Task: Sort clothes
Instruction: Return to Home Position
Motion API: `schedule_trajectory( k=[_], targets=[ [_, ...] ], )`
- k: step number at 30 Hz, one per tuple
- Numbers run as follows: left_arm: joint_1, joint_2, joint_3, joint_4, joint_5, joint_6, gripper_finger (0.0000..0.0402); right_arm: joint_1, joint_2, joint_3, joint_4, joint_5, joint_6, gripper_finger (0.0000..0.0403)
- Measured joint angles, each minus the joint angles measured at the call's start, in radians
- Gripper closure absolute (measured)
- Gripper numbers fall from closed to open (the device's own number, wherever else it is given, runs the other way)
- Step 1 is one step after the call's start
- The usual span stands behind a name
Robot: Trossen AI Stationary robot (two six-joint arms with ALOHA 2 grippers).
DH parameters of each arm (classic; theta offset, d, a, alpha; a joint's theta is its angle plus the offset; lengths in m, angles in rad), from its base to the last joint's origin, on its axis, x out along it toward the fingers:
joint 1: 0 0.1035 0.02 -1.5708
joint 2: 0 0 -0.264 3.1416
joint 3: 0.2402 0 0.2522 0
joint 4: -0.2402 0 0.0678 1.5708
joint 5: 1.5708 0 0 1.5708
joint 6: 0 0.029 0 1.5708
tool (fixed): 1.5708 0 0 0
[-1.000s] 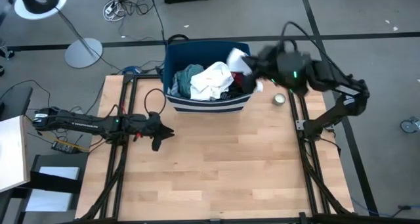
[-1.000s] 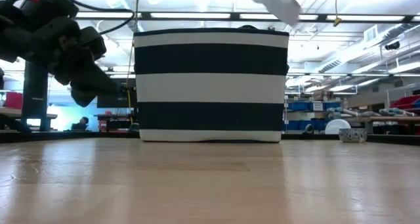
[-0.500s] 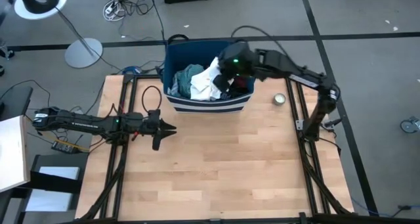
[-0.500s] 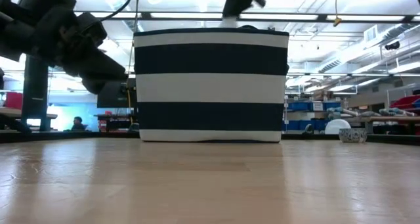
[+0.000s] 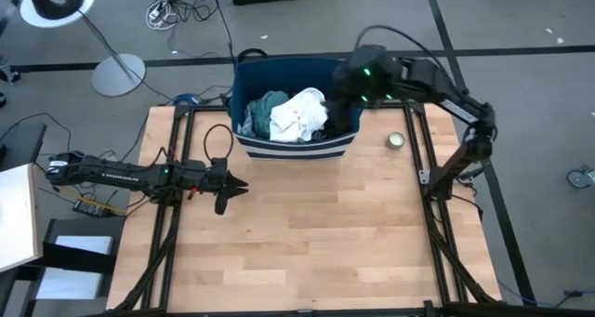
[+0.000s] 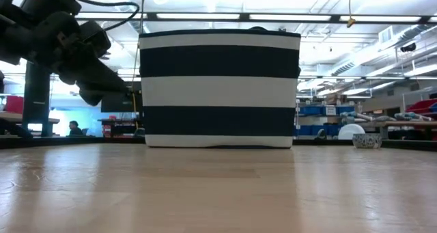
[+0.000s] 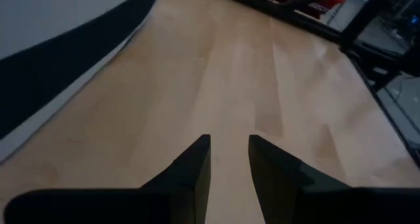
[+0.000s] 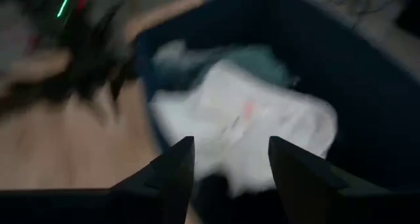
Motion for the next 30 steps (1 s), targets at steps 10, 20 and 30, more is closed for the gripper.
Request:
schedule_trajectory(
  k=[10, 20, 30],
  targets=[
    [0.002, -0.088, 0.0, 0.003, -0.01, 0.103, 0.0292, 0.315, -0.18, -0.134, -0.251, 0.078, -0.004, 0.0208],
    [0.002, -0.305, 0.0, -0.146, -0.072, 0.177, 0.0292, 0.517, -0.539, -0.866, 0.214, 0.264, 0.167, 0.0208],
    [0.002, -0.487, -0.123, -0.041, -0.078, 0.229, 0.0292, 0.513, -0.807, -1.5, 0.873, 0.243, 0.139, 0.0208]
  ],
)
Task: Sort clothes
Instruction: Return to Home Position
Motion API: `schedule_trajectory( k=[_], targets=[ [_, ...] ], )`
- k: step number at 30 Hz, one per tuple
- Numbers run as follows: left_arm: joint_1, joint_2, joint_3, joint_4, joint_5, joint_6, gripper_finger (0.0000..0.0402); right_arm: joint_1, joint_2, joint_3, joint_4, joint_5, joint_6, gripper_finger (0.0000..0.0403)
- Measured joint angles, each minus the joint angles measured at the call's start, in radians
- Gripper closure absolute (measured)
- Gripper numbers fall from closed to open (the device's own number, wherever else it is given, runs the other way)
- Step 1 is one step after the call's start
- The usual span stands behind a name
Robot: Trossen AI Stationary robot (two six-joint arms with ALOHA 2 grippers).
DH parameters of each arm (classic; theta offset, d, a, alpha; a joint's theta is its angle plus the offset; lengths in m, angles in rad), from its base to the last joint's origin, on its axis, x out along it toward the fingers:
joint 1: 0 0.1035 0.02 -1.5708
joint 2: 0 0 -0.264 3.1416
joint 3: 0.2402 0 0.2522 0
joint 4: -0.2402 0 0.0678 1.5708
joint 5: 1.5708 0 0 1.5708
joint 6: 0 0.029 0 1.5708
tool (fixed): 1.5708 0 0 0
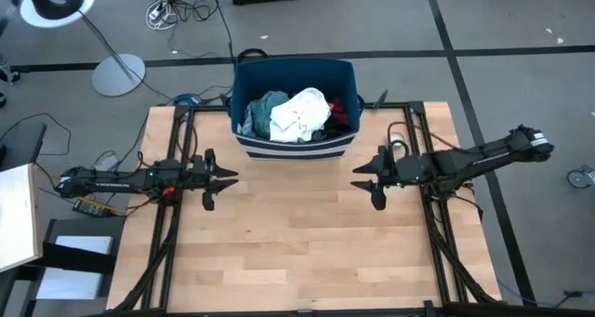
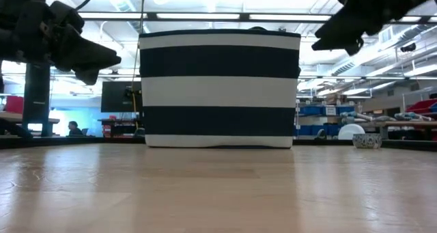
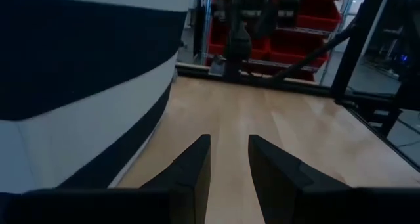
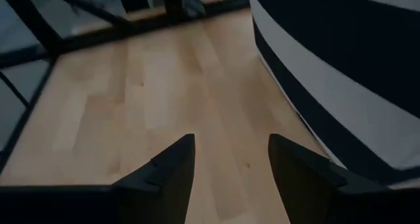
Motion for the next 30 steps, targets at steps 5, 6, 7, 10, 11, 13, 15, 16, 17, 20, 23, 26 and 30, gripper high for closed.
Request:
schedule_trajectory(
  k=[5, 6, 7, 10, 11, 13, 15, 16, 17, 20, 23, 26, 30],
  targets=[
    [0.0, -0.048, 0.0, -0.007, -0.019, 0.036, 0.0292, -0.019, -0.065, -0.195, 0.285, 0.003, -0.061, 0.0209],
    [0.0, -0.055, 0.0, -0.007, -0.021, 0.046, 0.0292, -0.023, -0.078, -0.233, 0.332, 0.009, -0.07, 0.0209],
    [0.0, -0.063, 0.0, -0.008, -0.023, 0.055, 0.0292, -0.026, -0.092, -0.27, 0.379, 0.017, -0.074, 0.0209],
    [0.0, -0.08, 0.0, -0.009, -0.028, 0.084, 0.0292, -0.031, -0.129, -0.378, 0.528, 0.035, -0.078, 0.0209],
    [0.0, -0.083, 0.0, -0.009, -0.037, 0.091, 0.0292, -0.031, -0.139, -0.415, 0.57, 0.041, -0.08, 0.0209],
    [0.0, -0.088, 0.0, -0.009, -0.061, 0.103, 0.0292, -0.031, -0.155, -0.484, 0.654, 0.053, -0.082, 0.021],
    [0.0, -0.092, 0.0, -0.011, -0.077, 0.105, 0.0292, -0.032, -0.17, -0.551, 0.737, 0.056, -0.067, 0.021],
    [0.0, -0.092, 0.0, -0.012, -0.079, 0.105, 0.0292, -0.032, -0.174, -0.577, 0.747, 0.059, -0.056, 0.0209],
    [0.0, -0.092, 0.0, -0.012, -0.08, 0.105, 0.0292, -0.032, -0.176, -0.576, 0.724, 0.064, -0.036, 0.0209],
    [0.0, -0.097, 0.0, -0.014, -0.083, 0.105, 0.0292, -0.018, -0.191, -0.576, 0.67, 0.079, -0.022, 0.0209],
    [0.0, -0.12, 0.0, -0.021, -0.084, 0.112, 0.0292, 0.006, -0.22, -0.576, 0.671, 0.078, -0.074, 0.021],
    [0.0, -0.171, 0.0, -0.05, -0.084, 0.119, 0.0292, 0.025, -0.278, -0.577, 0.636, 0.081, -0.098, 0.0209],
    [0.001, -0.181, 0.019, -0.06, -0.088, 0.139, 0.0292, 0.039, -0.407, -0.577, 0.537, 0.145, -0.098, 0.0209]
  ],
)
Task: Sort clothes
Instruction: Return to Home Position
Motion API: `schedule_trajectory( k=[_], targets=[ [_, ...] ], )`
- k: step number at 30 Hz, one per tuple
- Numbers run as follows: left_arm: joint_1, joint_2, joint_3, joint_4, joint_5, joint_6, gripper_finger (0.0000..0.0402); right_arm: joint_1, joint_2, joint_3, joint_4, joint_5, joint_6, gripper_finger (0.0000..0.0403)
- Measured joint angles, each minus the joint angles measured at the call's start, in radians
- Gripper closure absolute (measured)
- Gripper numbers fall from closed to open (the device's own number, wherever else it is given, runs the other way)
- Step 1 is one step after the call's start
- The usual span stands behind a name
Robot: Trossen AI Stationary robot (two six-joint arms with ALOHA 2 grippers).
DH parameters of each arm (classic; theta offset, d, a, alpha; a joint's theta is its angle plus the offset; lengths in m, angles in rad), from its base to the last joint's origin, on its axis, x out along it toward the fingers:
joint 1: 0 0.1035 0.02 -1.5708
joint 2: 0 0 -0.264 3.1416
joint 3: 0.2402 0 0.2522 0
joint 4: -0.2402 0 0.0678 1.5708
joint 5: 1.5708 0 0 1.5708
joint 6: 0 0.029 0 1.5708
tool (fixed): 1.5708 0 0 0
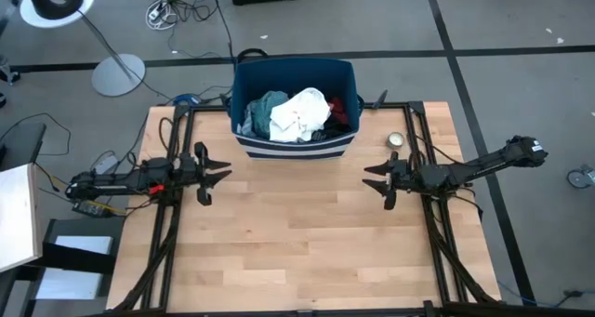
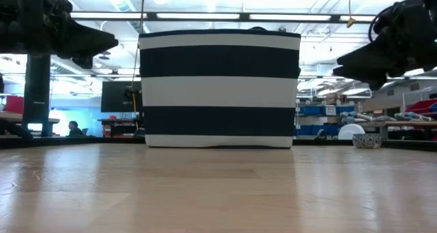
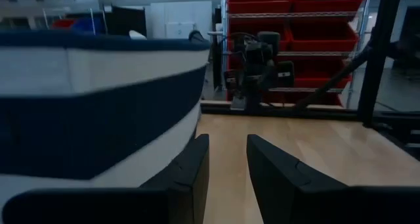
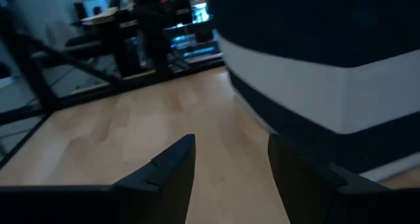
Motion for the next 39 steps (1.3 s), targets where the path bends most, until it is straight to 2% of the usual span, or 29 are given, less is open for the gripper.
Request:
schedule_trajectory(
  k=[3, 7, 11, 13, 16, 24, 31, 39],
  targets=[
    [0.0, -0.001, 0.01, -0.005, -0.009, 0.016, 0.0292, 0.006, -0.108, 0.0, -0.095, 0.047, 0.005, 0.021],
    [0.0, 0.0, 0.011, -0.018, -0.01, 0.014, 0.0292, 0.004, -0.269, 0.0, -0.219, 0.046, 0.022, 0.0209],
    [0.0, 0.0, 0.011, -0.019, -0.007, 0.011, 0.0292, -0.004, -0.39, 0.0, -0.224, 0.008, -0.068, 0.0209],
    [0.0, 0.0, 0.011, -0.027, 0.003, 0.0, 0.0292, -0.004, -0.409, 0.0, -0.224, 0.003, -0.11, 0.021],
    [0.0, -0.001, 0.011, -0.03, 0.005, -0.013, 0.0292, -0.004, -0.38, 0.0, -0.226, 0.003, -0.161, 0.0209],
    [0.0, 0.004, 0.012, -0.059, 0.005, -0.011, 0.0292, -0.015, -0.206, 0.0, -0.226, 0.046, -0.309, 0.021],
    [0.0, 0.005, 0.012, -0.044, 0.005, -0.01, 0.0292, -0.015, -0.065, 0.0, -0.226, 0.03, -0.259, 0.0209],
    [0.0, 0.005, 0.012, -0.045, 0.005, -0.009, 0.0292, -0.014, -0.02, 0.0, -0.222, 0.028, -0.259, 0.021]
  ],
)
